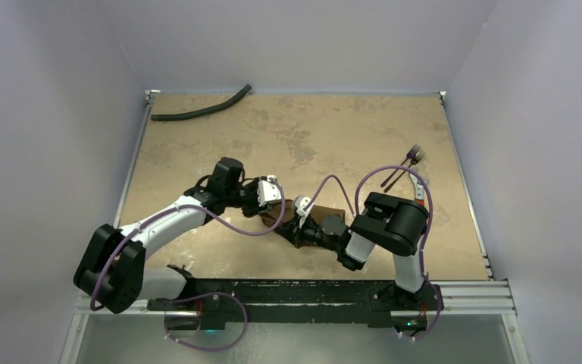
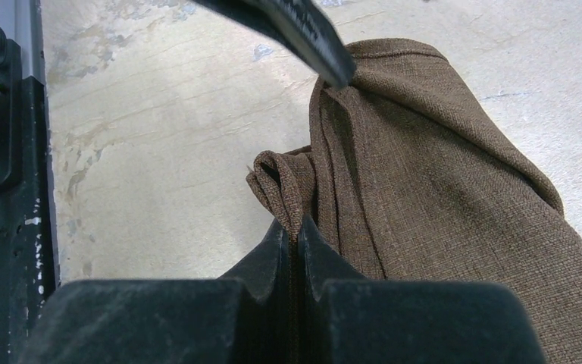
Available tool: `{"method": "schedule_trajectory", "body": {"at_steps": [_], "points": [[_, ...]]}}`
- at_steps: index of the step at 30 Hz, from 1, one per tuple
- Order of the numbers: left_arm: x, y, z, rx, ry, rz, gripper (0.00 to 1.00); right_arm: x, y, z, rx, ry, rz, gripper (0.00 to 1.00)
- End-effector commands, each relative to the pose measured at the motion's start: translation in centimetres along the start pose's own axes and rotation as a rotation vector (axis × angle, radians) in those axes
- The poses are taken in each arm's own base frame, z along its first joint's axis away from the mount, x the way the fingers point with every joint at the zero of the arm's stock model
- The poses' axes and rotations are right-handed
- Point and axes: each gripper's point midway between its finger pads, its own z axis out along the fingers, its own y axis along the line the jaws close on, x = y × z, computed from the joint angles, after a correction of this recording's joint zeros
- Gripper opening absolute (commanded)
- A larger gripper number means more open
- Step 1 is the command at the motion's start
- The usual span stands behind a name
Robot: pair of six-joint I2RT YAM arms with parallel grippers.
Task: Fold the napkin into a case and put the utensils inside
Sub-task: Stuff the top corner of the smaller-rectangle-folded napkin into the folded napkin, then smooth out the smaller rectangle-folded napkin at the center of the board.
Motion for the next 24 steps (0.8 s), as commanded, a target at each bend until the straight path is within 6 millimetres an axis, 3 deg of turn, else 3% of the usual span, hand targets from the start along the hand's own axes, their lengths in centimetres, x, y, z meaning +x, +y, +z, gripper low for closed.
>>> {"method": "schedule_trajectory", "body": {"at_steps": [1, 6, 13, 19, 24], "points": [[0.6, -0.7, 0.9, 0.01, 0.001, -0.006, 0.39, -13.3, 3.4, -1.9, -0.134, -0.525, -0.047, 0.0], [1.0, -0.2, 1.6, -0.018, 0.004, 0.039, 0.27, -13.0, 3.5, -1.8, -0.143, -0.521, -0.03, 0.0], [0.8, -0.5, 2.9, -0.024, 0.001, 0.076, 0.27, -12.9, 3.8, -1.6, -0.159, -0.514, -0.006, 0.0], [2.0, 0.0, 3.2, -0.081, 0.037, 0.083, 0.26, -13.0, 4.1, -1.5, -0.179, -0.514, 0.015, 0.0], [2.6, 0.0, 3.2, -0.09, 0.057, 0.074, 0.42, -13.0, 4.2, -1.5, -0.187, -0.504, 0.037, 0.0]]}}
